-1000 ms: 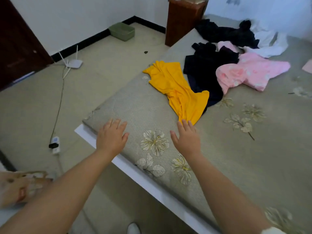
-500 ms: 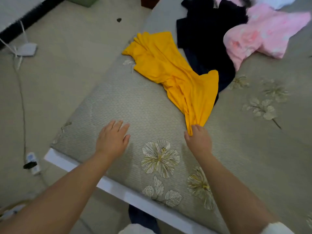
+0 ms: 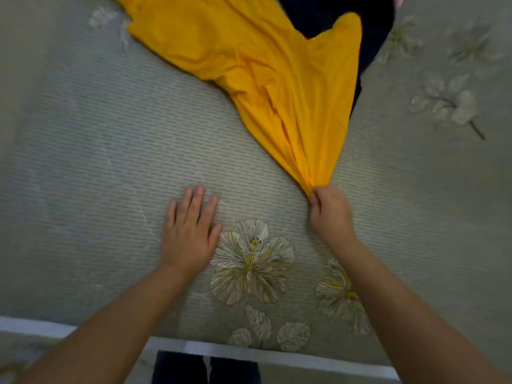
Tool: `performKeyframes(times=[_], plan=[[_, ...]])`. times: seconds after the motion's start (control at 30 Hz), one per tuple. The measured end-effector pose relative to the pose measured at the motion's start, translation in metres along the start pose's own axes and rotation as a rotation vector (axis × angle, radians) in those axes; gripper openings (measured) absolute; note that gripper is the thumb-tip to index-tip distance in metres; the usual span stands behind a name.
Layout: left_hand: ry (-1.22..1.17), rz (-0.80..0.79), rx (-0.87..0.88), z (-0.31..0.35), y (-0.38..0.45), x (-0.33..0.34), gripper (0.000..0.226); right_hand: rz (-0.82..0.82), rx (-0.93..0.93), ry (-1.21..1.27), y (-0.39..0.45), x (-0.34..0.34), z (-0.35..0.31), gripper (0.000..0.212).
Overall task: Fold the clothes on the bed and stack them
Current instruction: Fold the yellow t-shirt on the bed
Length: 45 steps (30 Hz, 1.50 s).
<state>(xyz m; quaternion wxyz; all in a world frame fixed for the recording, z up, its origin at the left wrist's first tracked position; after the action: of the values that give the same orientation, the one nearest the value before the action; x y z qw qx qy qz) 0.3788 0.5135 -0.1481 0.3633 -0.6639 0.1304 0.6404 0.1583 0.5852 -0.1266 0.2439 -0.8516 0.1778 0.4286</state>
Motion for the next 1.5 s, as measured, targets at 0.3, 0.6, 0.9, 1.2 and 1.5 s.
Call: performKeyframes(times=[0.3, 0.6, 0.9, 1.2, 1.5], plan=[[0.007, 0.134, 0.514, 0.072, 0.017, -0.065, 0.039, -0.569, 0.15, -0.102, -0.162, 0.005, 0.038, 0.029], [0.029, -0.106, 0.697, 0.134, 0.044, -0.044, 0.029, -0.046, 0.146, 0.183, -0.21, -0.046, 0.055, 0.008], [-0.395, 0.091, 0.592, 0.164, 0.065, -0.216, 0.016, 0.589, 0.461, 0.813, -0.16, -0.158, 0.069, 0.016], [-0.218, 0.223, 0.501, 0.155, 0.053, -0.424, 0.011, 0.743, 0.213, 0.61, -0.098, -0.36, -0.017, 0.014], [-0.305, 0.712, 0.402, 0.11, -0.011, -0.584, 0.029, 0.918, -0.098, 0.303, -0.109, -0.504, -0.132, 0.028]])
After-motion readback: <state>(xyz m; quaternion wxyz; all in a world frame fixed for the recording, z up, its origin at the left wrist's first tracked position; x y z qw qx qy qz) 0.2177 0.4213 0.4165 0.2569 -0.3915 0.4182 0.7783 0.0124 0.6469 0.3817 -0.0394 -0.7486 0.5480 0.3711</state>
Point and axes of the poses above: each hand's wrist, its own y-axis towards the middle knuckle, its own x-axis out of the palm, z = x × y, the point moved 6 cm from there along y, towards the middle knuckle, and after that the axes turned 10 degrees about y, right-handed, at the moved point
